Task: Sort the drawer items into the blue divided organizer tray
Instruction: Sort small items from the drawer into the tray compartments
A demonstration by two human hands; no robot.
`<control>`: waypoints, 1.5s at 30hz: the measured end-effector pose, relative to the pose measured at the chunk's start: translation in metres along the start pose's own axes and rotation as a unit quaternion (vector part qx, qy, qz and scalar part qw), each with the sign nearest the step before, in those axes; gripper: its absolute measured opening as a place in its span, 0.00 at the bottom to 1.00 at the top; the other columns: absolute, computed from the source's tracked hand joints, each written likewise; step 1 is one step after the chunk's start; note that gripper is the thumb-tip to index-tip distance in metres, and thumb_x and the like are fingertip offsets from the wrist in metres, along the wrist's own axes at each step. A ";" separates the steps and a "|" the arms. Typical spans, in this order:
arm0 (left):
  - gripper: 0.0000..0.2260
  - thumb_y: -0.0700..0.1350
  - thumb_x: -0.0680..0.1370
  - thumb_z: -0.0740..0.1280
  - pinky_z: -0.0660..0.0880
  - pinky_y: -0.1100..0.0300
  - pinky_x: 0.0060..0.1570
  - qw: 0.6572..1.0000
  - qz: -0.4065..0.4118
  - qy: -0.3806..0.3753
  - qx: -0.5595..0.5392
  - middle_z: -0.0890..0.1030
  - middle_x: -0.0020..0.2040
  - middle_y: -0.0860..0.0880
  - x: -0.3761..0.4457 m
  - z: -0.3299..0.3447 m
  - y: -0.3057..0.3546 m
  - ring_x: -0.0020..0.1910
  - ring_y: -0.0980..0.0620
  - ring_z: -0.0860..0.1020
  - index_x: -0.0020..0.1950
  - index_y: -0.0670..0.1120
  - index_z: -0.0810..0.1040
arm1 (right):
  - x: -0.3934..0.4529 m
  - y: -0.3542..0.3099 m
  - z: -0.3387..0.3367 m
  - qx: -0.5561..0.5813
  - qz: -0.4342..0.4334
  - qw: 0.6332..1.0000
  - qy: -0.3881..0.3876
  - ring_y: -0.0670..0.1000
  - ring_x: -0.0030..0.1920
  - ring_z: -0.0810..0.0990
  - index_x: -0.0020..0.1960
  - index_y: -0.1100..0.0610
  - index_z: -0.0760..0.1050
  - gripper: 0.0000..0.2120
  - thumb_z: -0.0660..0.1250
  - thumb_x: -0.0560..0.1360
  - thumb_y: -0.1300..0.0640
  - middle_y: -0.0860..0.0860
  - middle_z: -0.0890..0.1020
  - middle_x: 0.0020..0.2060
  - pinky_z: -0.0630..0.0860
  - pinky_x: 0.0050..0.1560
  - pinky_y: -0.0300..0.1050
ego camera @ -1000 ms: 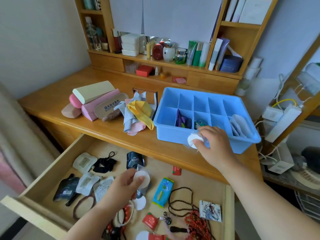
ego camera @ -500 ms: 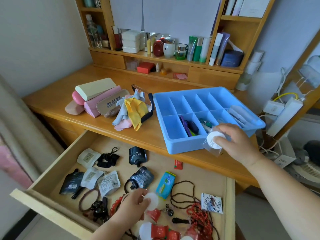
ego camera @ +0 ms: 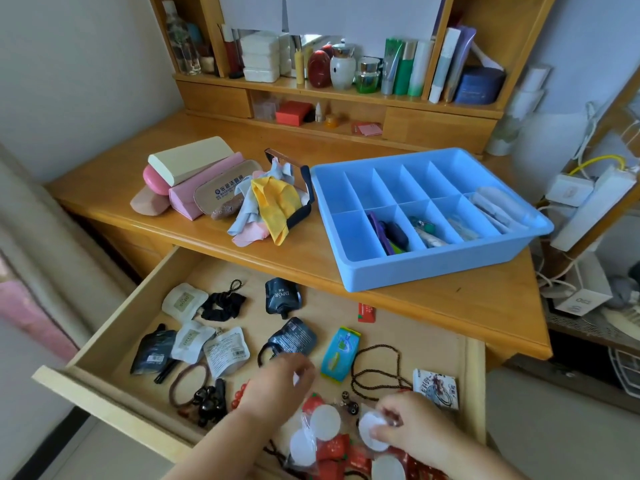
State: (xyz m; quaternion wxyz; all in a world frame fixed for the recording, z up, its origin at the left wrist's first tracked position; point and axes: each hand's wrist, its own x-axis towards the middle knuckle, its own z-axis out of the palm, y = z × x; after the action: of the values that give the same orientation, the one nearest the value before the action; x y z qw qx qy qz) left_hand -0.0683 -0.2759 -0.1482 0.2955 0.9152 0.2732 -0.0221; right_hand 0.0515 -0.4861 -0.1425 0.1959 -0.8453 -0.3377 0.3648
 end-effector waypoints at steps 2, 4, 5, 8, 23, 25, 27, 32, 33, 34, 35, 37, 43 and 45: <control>0.12 0.50 0.78 0.63 0.73 0.62 0.51 0.997 -0.005 0.072 0.013 0.76 0.56 0.54 0.019 -0.008 -0.005 0.55 0.54 0.75 0.60 0.52 0.76 | 0.002 -0.001 0.004 -0.029 0.014 0.999 -0.034 0.42 0.33 0.71 0.41 0.53 0.73 0.16 0.70 0.65 0.41 0.44 0.74 0.33 0.63 0.34 0.42; 0.22 0.52 0.77 0.64 0.69 0.58 0.61 0.995 -0.019 0.057 0.076 0.70 0.65 0.50 0.036 -0.011 -0.010 0.64 0.50 0.69 0.70 0.50 0.67 | 0.002 -0.003 0.005 -0.083 0.019 0.995 -0.043 0.41 0.39 0.76 0.44 0.46 0.75 0.15 0.70 0.65 0.38 0.42 0.77 0.38 0.65 0.35 0.37; 0.27 0.54 0.76 0.65 0.65 0.56 0.66 0.991 -0.024 0.033 0.130 0.68 0.68 0.50 0.043 -0.011 -0.011 0.67 0.49 0.67 0.73 0.50 0.62 | 0.002 -0.004 0.004 -0.125 0.002 0.992 -0.028 0.42 0.44 0.77 0.47 0.45 0.75 0.16 0.68 0.66 0.36 0.41 0.76 0.41 0.67 0.38 0.38; 0.33 0.59 0.73 0.65 0.55 0.52 0.71 0.967 -0.023 0.003 0.255 0.69 0.66 0.49 0.054 -0.006 -0.009 0.66 0.47 0.67 0.73 0.50 0.59 | 0.003 -0.012 -0.002 -0.152 -0.044 0.985 0.063 0.41 0.44 0.74 0.53 0.45 0.76 0.18 0.63 0.70 0.35 0.39 0.73 0.43 0.69 0.43 0.40; 0.11 0.35 0.78 0.65 0.75 0.65 0.45 0.936 0.048 0.101 -0.335 0.85 0.45 0.50 0.005 -0.041 0.022 0.44 0.55 0.81 0.54 0.50 0.78 | 0.025 -0.090 -0.019 0.496 0.031 0.868 -0.001 0.49 0.39 0.81 0.60 0.46 0.73 0.14 0.68 0.76 0.55 0.52 0.81 0.52 0.79 0.43 0.45; 0.09 0.38 0.79 0.63 0.78 0.60 0.42 0.903 0.068 0.029 -0.423 0.84 0.43 0.48 -0.009 -0.049 0.041 0.41 0.52 0.82 0.57 0.47 0.77 | 0.019 -0.099 -0.025 0.441 -0.029 0.897 0.035 0.46 0.36 0.81 0.54 0.46 0.77 0.08 0.68 0.76 0.55 0.47 0.84 0.44 0.77 0.39 0.41; 0.09 0.44 0.80 0.61 0.78 0.55 0.40 0.916 0.099 0.022 -0.389 0.81 0.37 0.49 -0.015 -0.055 0.051 0.36 0.54 0.79 0.59 0.47 0.74 | 0.010 -0.109 -0.033 0.354 -0.076 0.928 0.093 0.42 0.30 0.78 0.47 0.48 0.80 0.03 0.67 0.76 0.53 0.44 0.83 0.33 0.75 0.34 0.39; 0.16 0.53 0.77 0.58 0.77 0.61 0.42 0.904 0.081 0.019 -0.420 0.79 0.42 0.46 -0.011 -0.066 0.039 0.37 0.52 0.78 0.65 0.58 0.68 | -0.004 -0.136 -0.097 0.175 -0.163 0.930 0.280 0.41 0.30 0.77 0.43 0.48 0.76 0.11 0.64 0.69 0.41 0.43 0.80 0.30 0.73 0.33 0.40; 0.15 0.51 0.78 0.60 0.77 0.62 0.42 0.910 0.056 0.038 -0.410 0.79 0.44 0.47 -0.007 -0.066 0.030 0.37 0.53 0.78 0.66 0.55 0.69 | -0.002 -0.140 -0.119 0.160 -0.166 0.916 0.327 0.41 0.33 0.79 0.44 0.49 0.75 0.12 0.65 0.69 0.41 0.43 0.82 0.33 0.75 0.35 0.40; 0.14 0.48 0.79 0.61 0.77 0.63 0.40 0.919 0.026 0.065 -0.387 0.80 0.45 0.47 -0.003 -0.065 0.018 0.37 0.54 0.79 0.65 0.53 0.71 | 0.001 -0.143 -0.142 0.133 -0.158 0.906 0.369 0.43 0.37 0.80 0.46 0.49 0.74 0.11 0.66 0.69 0.43 0.44 0.82 0.35 0.76 0.37 0.42; 0.13 0.45 0.80 0.63 0.77 0.63 0.39 0.932 -0.009 0.094 -0.350 0.79 0.44 0.48 0.000 -0.063 0.006 0.36 0.56 0.79 0.64 0.52 0.72 | 0.006 -0.146 -0.164 0.093 -0.140 0.904 0.393 0.46 0.40 0.80 0.48 0.48 0.72 0.10 0.67 0.70 0.45 0.44 0.82 0.36 0.75 0.39 0.45; 0.13 0.44 0.79 0.64 0.76 0.61 0.36 0.958 -0.070 0.132 -0.247 0.78 0.43 0.52 0.004 -0.062 -0.025 0.36 0.56 0.79 0.64 0.52 0.72 | 0.023 -0.151 -0.192 -0.028 -0.068 0.923 0.378 0.52 0.42 0.78 0.49 0.49 0.69 0.11 0.69 0.71 0.48 0.44 0.78 0.37 0.71 0.39 0.46; 0.13 0.46 0.78 0.62 0.72 0.60 0.38 0.977 -0.166 0.133 -0.002 0.76 0.49 0.55 0.010 -0.083 -0.097 0.42 0.57 0.76 0.63 0.51 0.73 | 0.065 -0.164 -0.193 -0.279 0.035 0.914 0.294 0.52 0.37 0.72 0.39 0.51 0.68 0.10 0.65 0.72 0.47 0.48 0.74 0.35 0.60 0.29 0.41; 0.12 0.47 0.78 0.63 0.72 0.61 0.42 0.982 -0.150 0.112 0.019 0.77 0.51 0.54 0.020 -0.084 -0.098 0.44 0.56 0.75 0.61 0.51 0.75 | 0.069 -0.164 -0.194 -0.276 0.034 0.912 0.302 0.50 0.34 0.72 0.38 0.53 0.71 0.12 0.66 0.72 0.46 0.48 0.75 0.33 0.61 0.29 0.40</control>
State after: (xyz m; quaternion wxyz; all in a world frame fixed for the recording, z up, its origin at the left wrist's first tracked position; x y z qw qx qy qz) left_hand -0.1116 -0.1536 -0.1345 0.2392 0.8660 0.4379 0.0319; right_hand 0.1614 -0.3398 0.0461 0.0345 -0.9467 -0.3203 -0.0096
